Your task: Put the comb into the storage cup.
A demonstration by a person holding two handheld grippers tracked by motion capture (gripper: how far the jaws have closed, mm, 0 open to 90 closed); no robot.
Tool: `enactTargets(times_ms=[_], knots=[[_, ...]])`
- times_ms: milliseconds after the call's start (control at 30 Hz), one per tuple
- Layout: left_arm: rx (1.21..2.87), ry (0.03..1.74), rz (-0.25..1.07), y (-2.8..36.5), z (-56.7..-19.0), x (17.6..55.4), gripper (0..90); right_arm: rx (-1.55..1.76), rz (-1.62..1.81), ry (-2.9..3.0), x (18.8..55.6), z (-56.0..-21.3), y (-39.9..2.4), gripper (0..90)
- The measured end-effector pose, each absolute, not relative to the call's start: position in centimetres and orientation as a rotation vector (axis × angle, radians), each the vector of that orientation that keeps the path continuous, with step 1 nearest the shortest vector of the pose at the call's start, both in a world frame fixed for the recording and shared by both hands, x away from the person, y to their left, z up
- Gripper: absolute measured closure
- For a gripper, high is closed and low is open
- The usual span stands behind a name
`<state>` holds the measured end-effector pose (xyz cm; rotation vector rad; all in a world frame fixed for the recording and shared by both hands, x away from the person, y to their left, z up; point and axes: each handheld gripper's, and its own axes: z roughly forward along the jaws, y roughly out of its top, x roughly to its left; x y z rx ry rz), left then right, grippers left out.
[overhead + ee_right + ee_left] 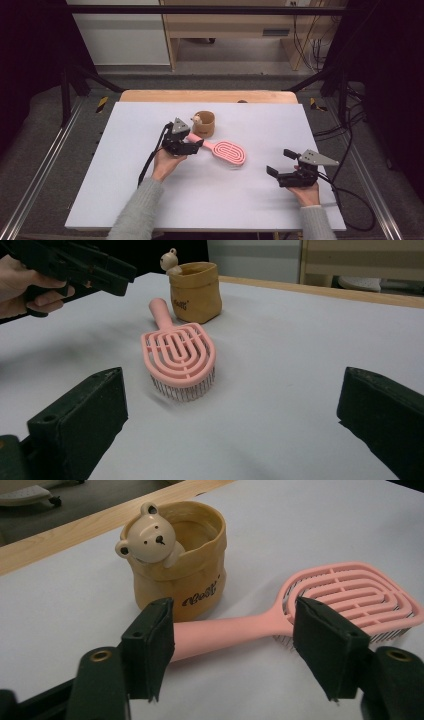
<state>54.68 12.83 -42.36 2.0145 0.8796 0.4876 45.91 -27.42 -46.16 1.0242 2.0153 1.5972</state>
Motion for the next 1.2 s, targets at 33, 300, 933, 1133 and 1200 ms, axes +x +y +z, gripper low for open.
enactTargets(times_ms=[33, 300, 933, 1133, 1200], knots=[[2.012, 0.882, 0.484, 12.8, -42.4, 54.7, 36.9, 1.025, 1.597, 2.014, 45.9, -46.2, -27.4, 0.2], [2.019, 0.897, 0.498, 12.5, -42.9, 55.1, 49.2, 1.026, 1.597, 2.014, 45.9, -46.2, -27.4, 0.2], [2.046, 0.919, 0.500, 11.1, -43.5, 56.3, 77.8, 1.027, 1.596, 2.015, 45.9, -46.2, -27.4, 0.2], [2.070, 0.920, 0.500, 10.4, -43.8, 56.8, 86.8, 1.029, 1.597, 2.016, 45.9, -46.2, -27.4, 0.2], [2.076, 0.921, 0.501, 10.3, -44.0, 56.9, 87.7, 1.026, 1.597, 2.016, 45.9, -46.2, -27.4, 0.2]])
